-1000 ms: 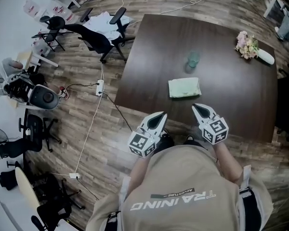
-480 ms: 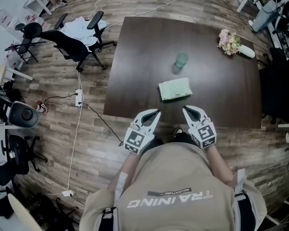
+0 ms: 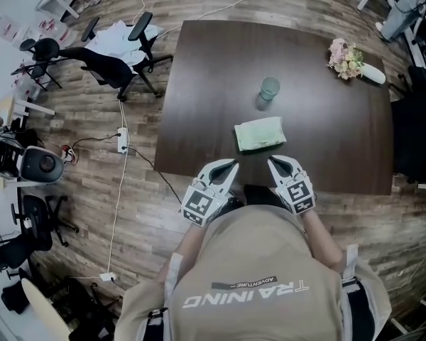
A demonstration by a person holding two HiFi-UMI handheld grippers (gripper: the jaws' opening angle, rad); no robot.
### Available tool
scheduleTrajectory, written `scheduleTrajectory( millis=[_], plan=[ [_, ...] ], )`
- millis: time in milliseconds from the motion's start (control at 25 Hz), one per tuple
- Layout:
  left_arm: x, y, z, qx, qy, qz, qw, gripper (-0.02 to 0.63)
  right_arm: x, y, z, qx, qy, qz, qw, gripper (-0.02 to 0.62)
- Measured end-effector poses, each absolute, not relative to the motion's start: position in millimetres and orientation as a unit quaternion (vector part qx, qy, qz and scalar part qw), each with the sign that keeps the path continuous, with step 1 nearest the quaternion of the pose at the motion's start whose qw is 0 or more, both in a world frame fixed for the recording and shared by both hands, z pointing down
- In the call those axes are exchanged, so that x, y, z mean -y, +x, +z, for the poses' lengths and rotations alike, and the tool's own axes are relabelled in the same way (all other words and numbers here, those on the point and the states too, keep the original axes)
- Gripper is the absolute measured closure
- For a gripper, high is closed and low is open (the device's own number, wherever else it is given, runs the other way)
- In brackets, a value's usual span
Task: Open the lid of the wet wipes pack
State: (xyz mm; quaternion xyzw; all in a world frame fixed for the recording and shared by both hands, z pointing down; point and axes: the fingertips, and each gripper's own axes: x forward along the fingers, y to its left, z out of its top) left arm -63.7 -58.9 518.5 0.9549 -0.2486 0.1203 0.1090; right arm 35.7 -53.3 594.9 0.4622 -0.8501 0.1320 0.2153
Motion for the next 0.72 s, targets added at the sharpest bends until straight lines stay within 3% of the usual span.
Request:
scheduleTrajectory(
  millis=[160,400,720],
  plan=[
    [76.3,-69.4,534.6,0.272,0.941,0.154,0.130,0.597,82.3,39.0,610.4,0.861,0.434,0.115,0.238,0.580],
    [102.6,-31.8,580.8,0.257,0.932,0.199,0.161,0.597,107.0,34.6,659.5,0.877,0.307,-0.009,0.369,0.580],
    [129.4,-0.4,600.9,0.247,0.925,0.224,0.182,0.597,124.2,47.3,669.4,0.885,0.289,0.006,0.365,0.580]
  ],
)
